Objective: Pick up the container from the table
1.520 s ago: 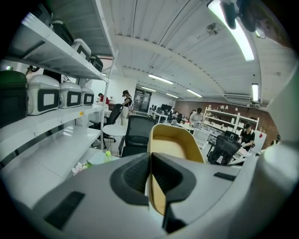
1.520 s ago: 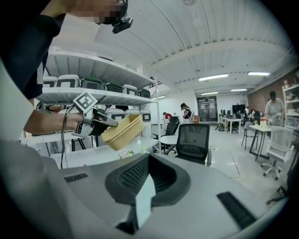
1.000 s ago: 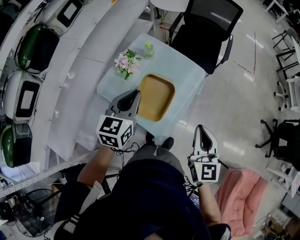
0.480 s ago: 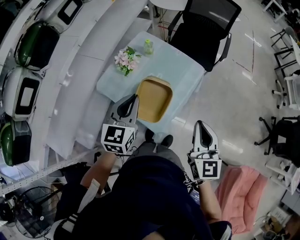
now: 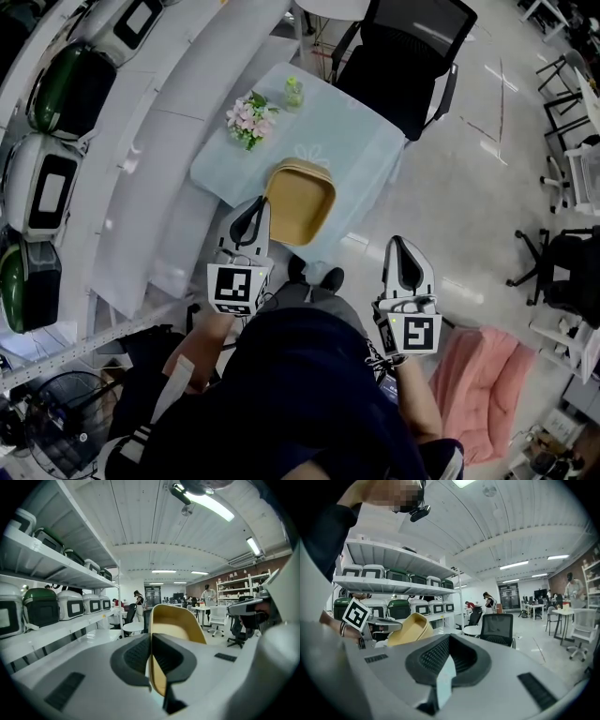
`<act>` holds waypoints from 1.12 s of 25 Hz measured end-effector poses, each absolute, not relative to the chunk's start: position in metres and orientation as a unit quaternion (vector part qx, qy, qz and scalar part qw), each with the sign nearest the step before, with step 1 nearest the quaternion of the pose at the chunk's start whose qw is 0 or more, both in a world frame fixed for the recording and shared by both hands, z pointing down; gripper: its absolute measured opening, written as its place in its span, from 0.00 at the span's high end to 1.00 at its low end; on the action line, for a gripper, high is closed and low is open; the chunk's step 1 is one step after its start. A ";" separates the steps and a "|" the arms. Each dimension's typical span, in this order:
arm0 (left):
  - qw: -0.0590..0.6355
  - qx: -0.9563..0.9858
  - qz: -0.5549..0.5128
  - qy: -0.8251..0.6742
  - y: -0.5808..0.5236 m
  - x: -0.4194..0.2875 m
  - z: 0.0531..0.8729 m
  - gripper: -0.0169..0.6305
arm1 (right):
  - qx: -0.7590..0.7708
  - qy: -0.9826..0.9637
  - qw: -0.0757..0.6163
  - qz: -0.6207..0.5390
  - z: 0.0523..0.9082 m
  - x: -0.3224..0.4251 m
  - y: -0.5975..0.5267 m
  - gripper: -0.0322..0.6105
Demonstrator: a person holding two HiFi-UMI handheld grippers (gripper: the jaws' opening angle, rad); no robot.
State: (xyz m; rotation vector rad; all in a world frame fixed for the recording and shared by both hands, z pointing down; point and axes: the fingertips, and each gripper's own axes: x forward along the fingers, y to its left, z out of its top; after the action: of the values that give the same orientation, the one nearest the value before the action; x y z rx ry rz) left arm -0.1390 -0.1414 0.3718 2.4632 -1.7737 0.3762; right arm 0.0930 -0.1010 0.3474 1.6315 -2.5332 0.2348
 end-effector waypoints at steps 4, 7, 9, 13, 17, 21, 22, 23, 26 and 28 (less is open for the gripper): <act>0.019 0.801 0.117 -0.587 -0.137 -0.138 0.367 0.95 | 0.548 -0.831 0.063 0.079 0.347 0.096 -0.099 0.95; 0.010 0.800 0.115 -0.589 -0.134 -0.138 0.367 0.95 | 0.550 -0.829 0.063 0.075 0.346 0.098 -0.099 0.95; -0.002 0.797 0.108 -0.594 -0.133 -0.138 0.365 0.95 | 0.552 -0.828 0.064 0.075 0.347 0.099 -0.100 0.95; -0.018 0.793 0.092 -0.602 -0.129 -0.140 0.359 0.95 | 0.557 -0.825 0.063 0.076 0.349 0.100 -0.100 0.95; -0.024 0.793 0.090 -0.602 -0.127 -0.137 0.360 0.95 | 0.558 -0.824 0.061 0.079 0.350 0.101 -0.099 0.95; -0.012 0.793 0.097 -0.601 -0.124 -0.137 0.367 0.95 | 0.560 -0.823 0.063 0.076 0.352 0.101 -0.099 0.95; -0.012 0.794 0.101 -0.600 -0.123 -0.137 0.368 0.95 | 0.560 -0.823 0.066 0.074 0.352 0.101 -0.098 0.95; -0.013 0.795 0.102 -0.598 -0.122 -0.136 0.369 0.95 | 0.560 -0.822 0.069 0.070 0.352 0.100 -0.098 0.95; -0.009 0.795 0.097 -0.598 -0.121 -0.135 0.370 0.95 | 0.562 -0.822 0.073 0.058 0.350 0.098 -0.097 0.95; -0.008 0.796 0.107 -0.596 -0.120 -0.135 0.374 0.95 | 0.561 -0.823 0.075 0.051 0.351 0.097 -0.096 0.95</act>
State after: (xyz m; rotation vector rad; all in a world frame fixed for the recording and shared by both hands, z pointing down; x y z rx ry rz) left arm -0.1354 -0.1201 0.3743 2.5127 -1.8819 0.3368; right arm 0.0972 -0.0960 0.3505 1.6840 -2.4680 0.1523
